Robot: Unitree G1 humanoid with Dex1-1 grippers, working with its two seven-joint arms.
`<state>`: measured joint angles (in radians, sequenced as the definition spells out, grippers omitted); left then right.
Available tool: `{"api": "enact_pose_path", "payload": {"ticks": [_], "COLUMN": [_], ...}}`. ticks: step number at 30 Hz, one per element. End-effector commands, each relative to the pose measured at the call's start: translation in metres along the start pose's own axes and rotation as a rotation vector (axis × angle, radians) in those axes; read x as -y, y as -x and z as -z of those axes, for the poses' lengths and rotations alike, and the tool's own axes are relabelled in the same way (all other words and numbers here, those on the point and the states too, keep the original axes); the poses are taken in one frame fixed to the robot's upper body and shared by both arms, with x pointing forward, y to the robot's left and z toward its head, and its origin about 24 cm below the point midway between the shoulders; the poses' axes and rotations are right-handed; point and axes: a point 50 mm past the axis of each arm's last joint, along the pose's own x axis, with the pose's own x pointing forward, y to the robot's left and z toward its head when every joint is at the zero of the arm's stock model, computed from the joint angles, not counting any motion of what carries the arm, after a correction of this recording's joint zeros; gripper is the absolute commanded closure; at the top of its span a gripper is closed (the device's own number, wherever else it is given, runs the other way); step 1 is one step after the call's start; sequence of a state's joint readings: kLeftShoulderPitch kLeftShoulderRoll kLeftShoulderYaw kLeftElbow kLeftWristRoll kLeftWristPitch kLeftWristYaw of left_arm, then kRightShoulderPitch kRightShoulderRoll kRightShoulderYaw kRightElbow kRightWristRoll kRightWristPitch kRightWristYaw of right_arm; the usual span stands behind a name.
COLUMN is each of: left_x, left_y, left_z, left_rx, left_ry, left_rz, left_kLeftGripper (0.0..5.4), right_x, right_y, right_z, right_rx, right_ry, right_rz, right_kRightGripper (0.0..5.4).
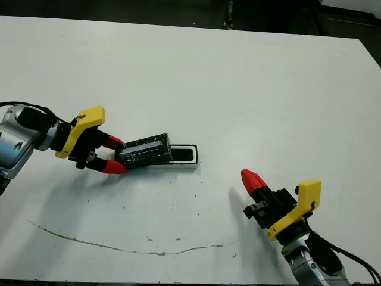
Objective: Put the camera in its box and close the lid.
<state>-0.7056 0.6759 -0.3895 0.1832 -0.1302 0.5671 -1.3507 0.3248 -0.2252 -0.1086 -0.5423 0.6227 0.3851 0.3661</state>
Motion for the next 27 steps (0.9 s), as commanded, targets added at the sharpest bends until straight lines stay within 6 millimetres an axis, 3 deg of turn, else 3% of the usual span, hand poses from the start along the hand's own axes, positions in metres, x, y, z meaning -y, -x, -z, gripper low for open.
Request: {"api": "enact_pose_path", "payload": {"ticks": [1, 27], "left_x": [0.002, 0.013], "left_y": [-0.010, -0.055], "left_z": [-0.002, -0.016], "left_rx": [-0.014, 0.038], "left_ry": [0.002, -0.018], "left_rz": [0.042, 0.148], "left_kLeftGripper": [2.22, 2.22], "right_x": [0.001, 0.001], "right_y": [0.003, 0.004], "right_z": [0.002, 0.002], "right_rx": [-0.009, 0.003], "right_ry": [-0.004, -0.016], "right_rz": [0.020, 0.013], "right_kRightGripper": [5.40, 5.40]}}
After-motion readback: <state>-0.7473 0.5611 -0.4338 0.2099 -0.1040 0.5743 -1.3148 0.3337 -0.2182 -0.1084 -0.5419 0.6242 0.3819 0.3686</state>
